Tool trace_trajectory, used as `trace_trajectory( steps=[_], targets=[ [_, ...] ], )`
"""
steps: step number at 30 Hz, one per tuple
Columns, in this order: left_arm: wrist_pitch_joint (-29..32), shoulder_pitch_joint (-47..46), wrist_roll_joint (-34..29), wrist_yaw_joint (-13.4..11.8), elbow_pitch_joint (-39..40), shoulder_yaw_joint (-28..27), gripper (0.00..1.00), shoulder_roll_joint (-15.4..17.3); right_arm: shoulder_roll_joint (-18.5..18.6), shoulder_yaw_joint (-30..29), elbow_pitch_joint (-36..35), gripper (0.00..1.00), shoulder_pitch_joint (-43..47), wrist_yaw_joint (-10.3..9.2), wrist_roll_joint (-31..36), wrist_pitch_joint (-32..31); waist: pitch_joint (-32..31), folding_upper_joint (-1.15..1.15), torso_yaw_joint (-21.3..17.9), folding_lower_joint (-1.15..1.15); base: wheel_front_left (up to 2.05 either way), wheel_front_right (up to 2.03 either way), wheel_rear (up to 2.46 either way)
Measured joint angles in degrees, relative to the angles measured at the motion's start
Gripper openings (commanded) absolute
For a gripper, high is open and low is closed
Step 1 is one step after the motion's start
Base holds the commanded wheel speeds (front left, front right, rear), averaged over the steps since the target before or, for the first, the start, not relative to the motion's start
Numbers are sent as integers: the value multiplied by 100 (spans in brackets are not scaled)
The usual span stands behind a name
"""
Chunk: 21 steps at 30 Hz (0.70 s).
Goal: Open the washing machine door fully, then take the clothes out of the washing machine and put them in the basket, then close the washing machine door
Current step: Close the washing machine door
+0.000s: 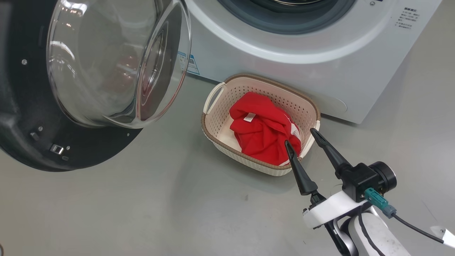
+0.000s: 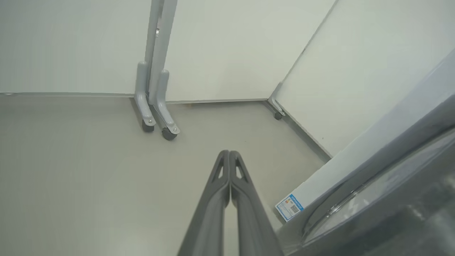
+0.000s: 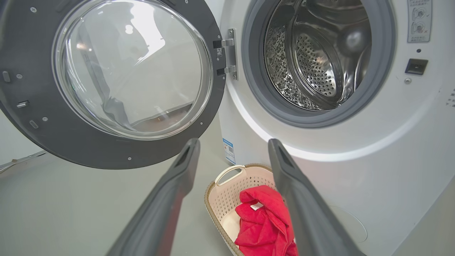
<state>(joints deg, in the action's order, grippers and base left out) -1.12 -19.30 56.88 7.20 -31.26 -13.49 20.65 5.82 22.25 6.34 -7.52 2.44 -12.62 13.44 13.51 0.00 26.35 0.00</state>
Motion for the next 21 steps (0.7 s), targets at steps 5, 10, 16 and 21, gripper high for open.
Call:
trace_trajectory(
  steps=[5,10,16,21],
  targets=[
    [571,-421,924,0,-155,-526,0,-119,-1,3,11,100,-1,0,0,0,19,0,-25,0,0,0,0],
    [1295,-710,1663,-12,-296,-794,0,-250,-4,7,13,100,-2,-4,0,0,43,0,-58,0,0,0,0],
    [2061,-1139,2501,-212,-297,-1059,0,-422,-9,8,29,100,-2,-7,0,7,60,0,-88,0,0,0,0],
    [2681,-1196,2882,-350,-279,-1095,0,-439,-12,9,56,100,-2,-7,0,7,52,0,-98,0,0,0,0]
  ],
)
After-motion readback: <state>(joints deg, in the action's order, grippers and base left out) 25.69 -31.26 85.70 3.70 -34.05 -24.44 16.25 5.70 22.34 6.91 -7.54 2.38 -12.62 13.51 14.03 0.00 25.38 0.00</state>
